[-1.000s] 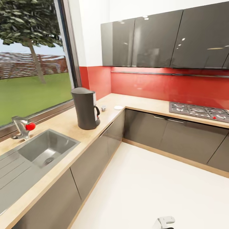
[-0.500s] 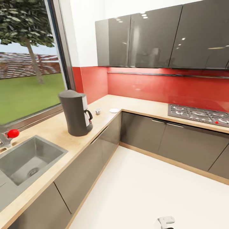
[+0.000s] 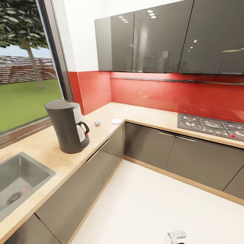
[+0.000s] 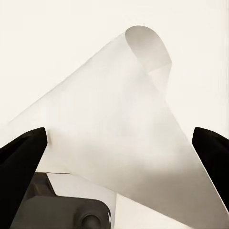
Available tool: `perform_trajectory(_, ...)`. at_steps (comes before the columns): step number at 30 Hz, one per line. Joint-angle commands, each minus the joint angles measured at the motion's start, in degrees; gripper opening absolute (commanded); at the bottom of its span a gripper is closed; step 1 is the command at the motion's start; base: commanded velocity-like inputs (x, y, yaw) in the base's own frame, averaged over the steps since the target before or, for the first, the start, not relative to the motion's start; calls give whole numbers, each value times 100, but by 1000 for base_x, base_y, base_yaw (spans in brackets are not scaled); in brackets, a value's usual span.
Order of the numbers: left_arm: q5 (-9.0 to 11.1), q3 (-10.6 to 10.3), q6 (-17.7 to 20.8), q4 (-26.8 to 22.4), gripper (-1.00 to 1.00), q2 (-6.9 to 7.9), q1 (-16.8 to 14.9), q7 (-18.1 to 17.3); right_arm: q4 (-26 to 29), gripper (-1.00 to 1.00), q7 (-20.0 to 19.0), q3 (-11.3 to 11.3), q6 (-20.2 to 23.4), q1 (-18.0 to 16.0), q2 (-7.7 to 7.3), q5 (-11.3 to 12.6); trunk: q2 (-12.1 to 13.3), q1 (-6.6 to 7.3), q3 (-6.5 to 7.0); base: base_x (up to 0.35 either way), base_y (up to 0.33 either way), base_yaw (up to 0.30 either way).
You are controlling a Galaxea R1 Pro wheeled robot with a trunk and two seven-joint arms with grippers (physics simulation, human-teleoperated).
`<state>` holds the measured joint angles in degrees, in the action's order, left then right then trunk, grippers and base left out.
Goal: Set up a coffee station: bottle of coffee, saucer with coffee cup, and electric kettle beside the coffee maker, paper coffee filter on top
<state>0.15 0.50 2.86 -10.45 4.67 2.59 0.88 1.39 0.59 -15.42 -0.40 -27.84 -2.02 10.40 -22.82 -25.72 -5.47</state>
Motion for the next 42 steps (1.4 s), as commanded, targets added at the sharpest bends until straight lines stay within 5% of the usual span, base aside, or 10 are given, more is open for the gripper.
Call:
perform_trajectory(1,4,4,30,-24,100,-1,5,9,2,-100,5,-49,-4,-3,0,58,-10,-6,-10,293,-202,0)
perform_trajectory(28,11,9,30,-30,100,0,5,9,2,-100,18,-49,-4,-3,16,58,-10,-6,-10,288,-206,6)
perform_trajectory(42,11,3,30,-36,100,2,5,9,2,-100,20,-49,-4,15,26,58,-10,-6,-10,286,-210,228)
